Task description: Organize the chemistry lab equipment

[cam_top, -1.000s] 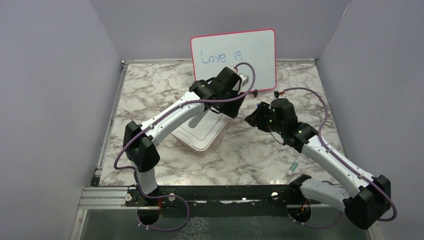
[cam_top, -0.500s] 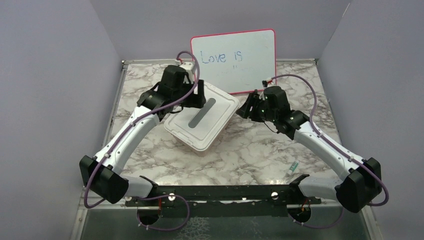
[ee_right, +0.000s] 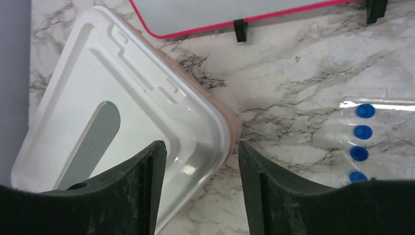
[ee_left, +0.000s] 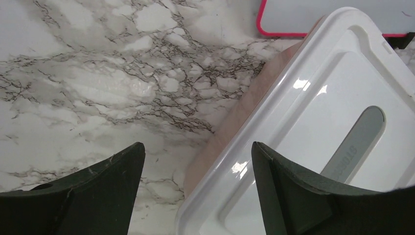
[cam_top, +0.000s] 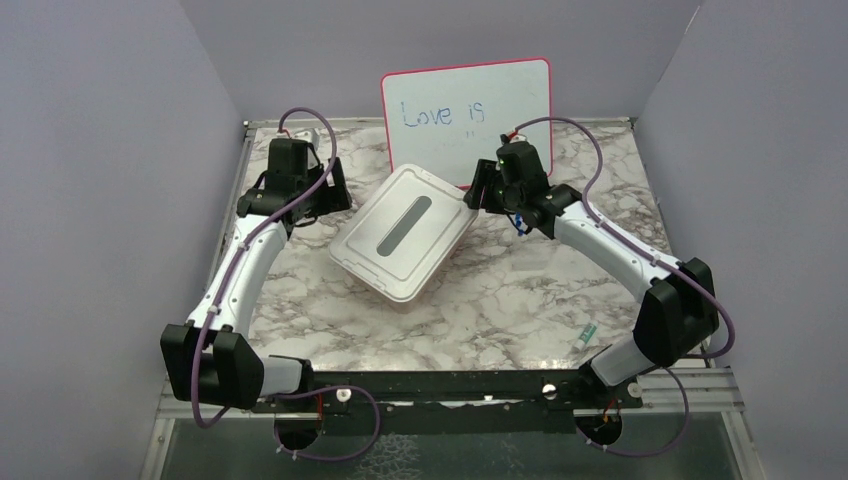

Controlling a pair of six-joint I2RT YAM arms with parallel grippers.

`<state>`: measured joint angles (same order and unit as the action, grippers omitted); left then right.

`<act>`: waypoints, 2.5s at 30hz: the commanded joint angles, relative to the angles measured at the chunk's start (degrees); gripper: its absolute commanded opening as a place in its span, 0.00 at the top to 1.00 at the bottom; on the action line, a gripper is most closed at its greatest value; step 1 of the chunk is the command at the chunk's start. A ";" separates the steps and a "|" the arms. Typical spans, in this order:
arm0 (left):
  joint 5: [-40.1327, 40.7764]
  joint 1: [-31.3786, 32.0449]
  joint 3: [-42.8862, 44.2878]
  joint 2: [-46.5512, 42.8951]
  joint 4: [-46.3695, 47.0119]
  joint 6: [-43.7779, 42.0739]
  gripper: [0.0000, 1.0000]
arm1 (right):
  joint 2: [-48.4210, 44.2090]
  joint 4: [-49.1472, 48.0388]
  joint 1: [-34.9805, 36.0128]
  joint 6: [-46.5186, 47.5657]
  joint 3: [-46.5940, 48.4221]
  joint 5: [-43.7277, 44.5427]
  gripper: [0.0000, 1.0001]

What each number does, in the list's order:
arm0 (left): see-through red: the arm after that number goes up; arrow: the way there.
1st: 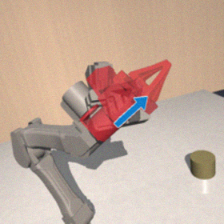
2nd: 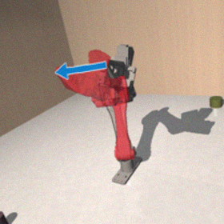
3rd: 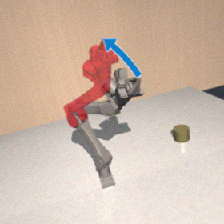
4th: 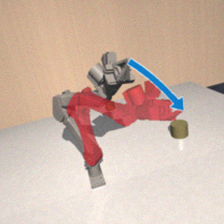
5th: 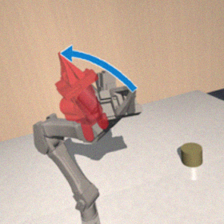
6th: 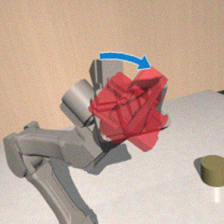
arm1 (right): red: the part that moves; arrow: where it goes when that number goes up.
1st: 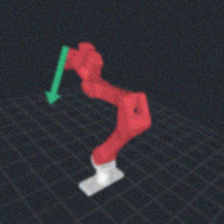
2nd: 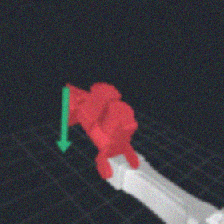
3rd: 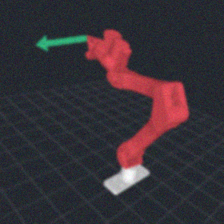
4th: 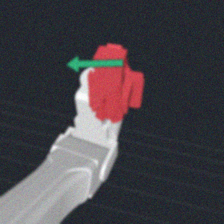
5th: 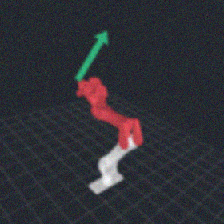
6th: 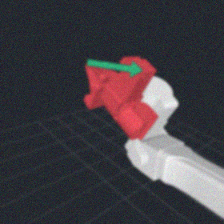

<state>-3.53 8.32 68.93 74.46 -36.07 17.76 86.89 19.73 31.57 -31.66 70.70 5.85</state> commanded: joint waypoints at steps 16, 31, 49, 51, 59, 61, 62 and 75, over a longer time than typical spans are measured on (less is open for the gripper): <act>-5.92 -0.49 -4.75 1.37 2.57 -0.63 0.24 | 5.26 4.04 -0.29 4.91 -1.83 -1.98 0.62; -1.21 -0.55 -8.92 0.68 3.23 1.12 0.39 | 13.73 -2.44 -0.34 7.45 1.46 -20.15 0.76; 8.66 -0.60 -6.45 -8.71 2.18 1.19 0.30 | 22.63 -1.32 3.86 8.68 19.32 -18.05 0.75; 8.02 -0.60 -5.08 -9.45 2.17 0.22 0.28 | 19.59 -0.50 3.90 8.64 20.43 -14.24 0.69; 6.63 -0.57 -0.57 -15.65 1.18 -0.35 0.01 | 0.80 8.11 3.88 9.96 13.28 3.51 0.48; 7.15 -0.56 0.02 -17.80 0.39 -0.47 0.01 | -5.47 11.39 3.86 9.60 9.27 7.93 0.45; 7.43 -0.56 0.25 -18.78 -0.03 -0.67 0.01 | -8.74 12.53 3.85 9.57 6.83 9.70 0.43; 12.29 -0.31 3.53 -31.06 -6.25 -4.40 0.01 | -42.93 36.47 3.92 4.80 2.99 29.48 0.30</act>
<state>5.67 7.94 69.45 45.91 -39.62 15.07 47.33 45.47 35.27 -24.49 70.35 26.57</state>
